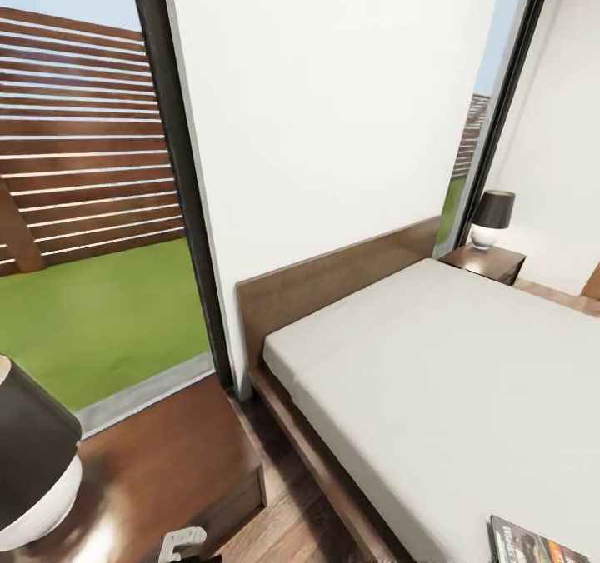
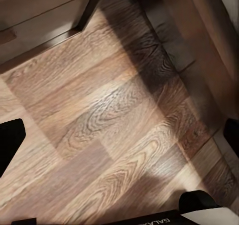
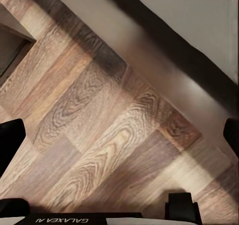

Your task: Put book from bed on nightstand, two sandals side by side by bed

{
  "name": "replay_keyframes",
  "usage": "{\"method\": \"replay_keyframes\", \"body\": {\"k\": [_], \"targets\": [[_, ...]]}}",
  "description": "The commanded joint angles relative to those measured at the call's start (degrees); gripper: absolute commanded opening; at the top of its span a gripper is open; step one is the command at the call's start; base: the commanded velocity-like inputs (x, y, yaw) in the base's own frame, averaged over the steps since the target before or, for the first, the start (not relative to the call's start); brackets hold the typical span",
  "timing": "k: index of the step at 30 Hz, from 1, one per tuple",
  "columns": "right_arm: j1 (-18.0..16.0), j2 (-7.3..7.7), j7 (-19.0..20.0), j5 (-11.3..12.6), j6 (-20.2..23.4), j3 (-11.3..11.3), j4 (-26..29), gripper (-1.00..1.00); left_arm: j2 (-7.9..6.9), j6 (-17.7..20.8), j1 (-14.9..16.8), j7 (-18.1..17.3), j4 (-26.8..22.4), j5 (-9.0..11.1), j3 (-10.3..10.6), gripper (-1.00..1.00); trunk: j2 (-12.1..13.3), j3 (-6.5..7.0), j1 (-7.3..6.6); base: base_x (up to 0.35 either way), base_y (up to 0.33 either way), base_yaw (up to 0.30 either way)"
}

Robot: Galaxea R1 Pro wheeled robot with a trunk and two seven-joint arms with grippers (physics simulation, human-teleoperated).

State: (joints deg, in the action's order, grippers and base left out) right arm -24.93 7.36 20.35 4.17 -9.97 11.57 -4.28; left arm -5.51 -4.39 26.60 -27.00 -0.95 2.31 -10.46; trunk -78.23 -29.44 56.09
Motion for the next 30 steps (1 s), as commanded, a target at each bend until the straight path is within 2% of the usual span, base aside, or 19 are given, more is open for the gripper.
{"method": "replay_keyframes", "body": {"k": [1, 12, 30], "targets": [[-0.1, 0.02, 0.3, 0.4, -0.3, 0.1, -0.3, 1.00, -0.02, -0.1, 0.0, -0.2, 0.1, 0.2, -0.1, 1.00, 0.0, -0.06, 0.00, 0.000, 0.000, -0.284], [-0.1, 0.02, 0.3, 0.4, -0.3, 0.1, -0.3, 1.00, -0.02, -0.1, 0.0, -0.2, 0.1, 0.2, -0.1, 1.00, 0.0, -0.06, 0.00, 0.000, 0.000, -0.251], [-0.1, -0.04, 0.2, 0.3, -0.3, 0.1, -0.3, 1.00, 0.02, -0.1, 0.0, -0.2, 0.1, 0.2, -0.1, 1.00, 7.2, 3.17, -3.95, 0.000, 0.000, -0.007]]}}
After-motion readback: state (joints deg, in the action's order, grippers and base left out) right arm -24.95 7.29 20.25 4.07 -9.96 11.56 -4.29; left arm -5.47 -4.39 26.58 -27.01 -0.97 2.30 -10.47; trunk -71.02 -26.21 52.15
